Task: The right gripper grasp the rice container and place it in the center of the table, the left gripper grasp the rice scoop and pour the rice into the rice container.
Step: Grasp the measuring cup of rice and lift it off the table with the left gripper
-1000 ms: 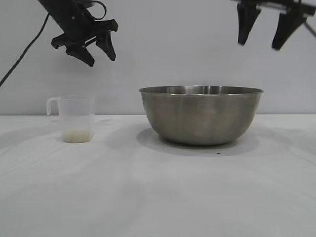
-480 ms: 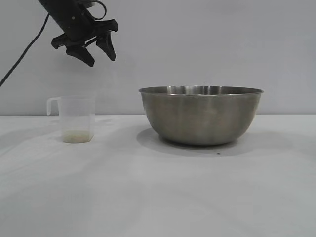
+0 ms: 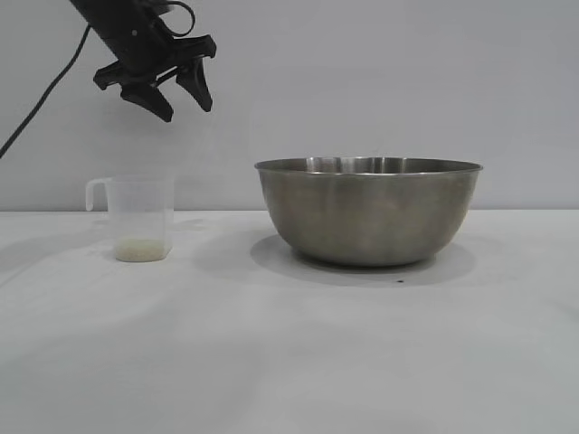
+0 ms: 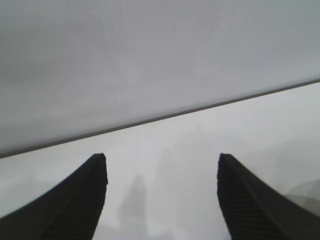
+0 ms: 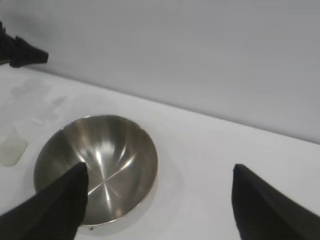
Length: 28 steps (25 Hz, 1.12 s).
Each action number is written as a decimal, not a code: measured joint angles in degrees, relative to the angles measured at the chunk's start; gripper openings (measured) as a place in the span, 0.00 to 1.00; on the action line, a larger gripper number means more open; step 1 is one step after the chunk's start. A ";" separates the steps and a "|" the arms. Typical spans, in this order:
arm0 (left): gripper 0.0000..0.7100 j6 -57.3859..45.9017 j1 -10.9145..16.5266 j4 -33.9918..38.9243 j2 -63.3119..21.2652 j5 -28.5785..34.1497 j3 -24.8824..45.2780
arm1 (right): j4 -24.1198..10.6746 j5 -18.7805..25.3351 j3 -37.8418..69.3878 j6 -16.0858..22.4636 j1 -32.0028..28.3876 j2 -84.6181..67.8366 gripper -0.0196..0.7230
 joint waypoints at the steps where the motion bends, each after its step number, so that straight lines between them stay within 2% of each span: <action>1: 0.64 0.00 0.00 0.00 0.00 0.00 0.00 | 0.00 0.00 2.86 0.00 0.00 -2.49 0.74; 5: 0.64 0.00 0.00 0.00 0.00 0.00 0.00 | 0.40 4.11 10.73 -0.24 0.00 -8.61 0.74; 9: 0.64 0.00 0.00 -0.07 0.00 0.00 0.00 | 2.99 6.45 17.74 -0.44 0.00 -16.01 0.74; 13: 0.64 0.00 0.00 -0.12 0.00 0.00 0.00 | 2.94 8.54 23.60 -0.19 0.00 -26.08 0.74; 20: 0.64 0.00 0.00 -0.12 0.00 0.00 0.00 | -1.33 18.31 25.73 4.53 0.00 -38.28 0.74; 28: 0.64 0.00 0.00 -0.12 0.00 0.00 0.00 | -4.19 21.88 27.79 5.83 0.00 -47.34 0.74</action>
